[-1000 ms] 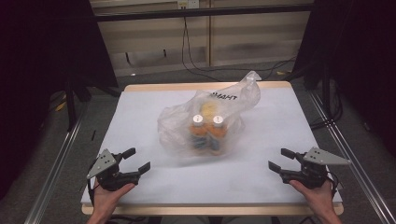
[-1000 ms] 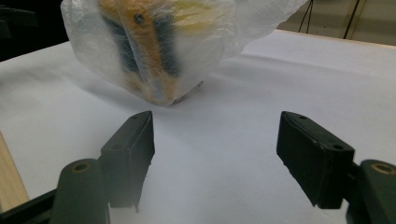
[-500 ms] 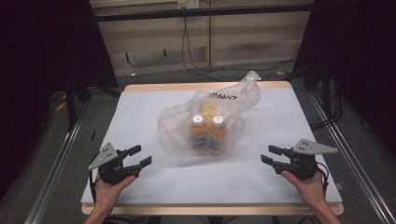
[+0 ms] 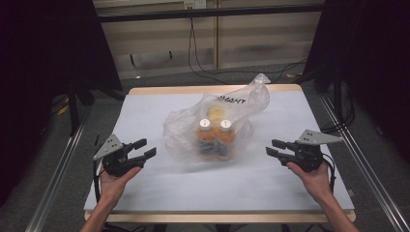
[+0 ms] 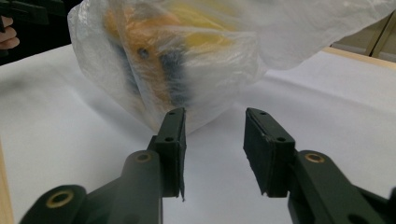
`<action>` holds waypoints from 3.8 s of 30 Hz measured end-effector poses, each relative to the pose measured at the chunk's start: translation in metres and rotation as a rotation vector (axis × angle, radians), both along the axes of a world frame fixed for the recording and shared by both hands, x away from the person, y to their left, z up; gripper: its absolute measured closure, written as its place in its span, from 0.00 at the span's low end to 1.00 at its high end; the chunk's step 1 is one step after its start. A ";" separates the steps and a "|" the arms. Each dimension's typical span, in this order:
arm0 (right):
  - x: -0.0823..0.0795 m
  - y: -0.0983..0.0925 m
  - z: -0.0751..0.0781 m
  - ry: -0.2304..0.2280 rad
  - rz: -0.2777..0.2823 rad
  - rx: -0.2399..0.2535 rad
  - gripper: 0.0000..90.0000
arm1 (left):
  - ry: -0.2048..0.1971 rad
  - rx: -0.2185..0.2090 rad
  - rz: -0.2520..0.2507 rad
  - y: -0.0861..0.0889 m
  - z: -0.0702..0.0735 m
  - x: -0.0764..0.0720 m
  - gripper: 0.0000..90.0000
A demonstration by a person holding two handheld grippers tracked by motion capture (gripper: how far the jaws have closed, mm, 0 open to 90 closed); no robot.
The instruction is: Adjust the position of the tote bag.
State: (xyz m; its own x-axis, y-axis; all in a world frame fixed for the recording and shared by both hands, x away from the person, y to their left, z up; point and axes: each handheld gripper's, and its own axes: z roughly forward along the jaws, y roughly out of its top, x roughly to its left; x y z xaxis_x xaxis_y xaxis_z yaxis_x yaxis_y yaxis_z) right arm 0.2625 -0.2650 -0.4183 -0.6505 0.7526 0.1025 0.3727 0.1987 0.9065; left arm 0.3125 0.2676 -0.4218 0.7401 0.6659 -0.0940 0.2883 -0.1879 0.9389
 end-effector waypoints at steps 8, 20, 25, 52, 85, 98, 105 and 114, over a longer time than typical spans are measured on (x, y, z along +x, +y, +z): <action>0.019 0.004 0.006 0.007 0.008 -0.007 0.67 | 0.020 -0.020 -0.012 -0.001 0.007 0.013 0.52; 0.047 0.007 0.026 -0.018 0.003 -0.013 0.71 | 0.015 -0.019 -0.032 -0.011 0.015 0.040 0.61; 0.062 0.007 0.033 -0.020 -0.009 -0.017 0.68 | 0.007 -0.016 -0.031 -0.020 0.017 0.051 0.61; 0.150 0.023 0.054 -0.001 -0.060 -0.052 0.44 | 0.015 -0.035 -0.078 -0.036 0.021 0.064 0.58; 0.161 0.049 0.038 0.030 0.014 -0.046 1.00 | 0.154 -0.086 0.005 -0.010 -0.005 0.083 0.32; 0.146 0.048 0.044 0.004 0.032 -0.049 1.00 | 0.209 -0.091 -0.208 -0.048 -0.004 0.078 0.28; 0.143 0.046 0.041 0.007 0.039 -0.050 1.00 | 0.202 -0.011 -0.320 -0.063 -0.009 0.071 0.84; 0.127 0.052 0.052 -0.016 0.126 -0.004 0.76 | 0.147 -0.039 -0.284 -0.058 0.004 0.066 0.98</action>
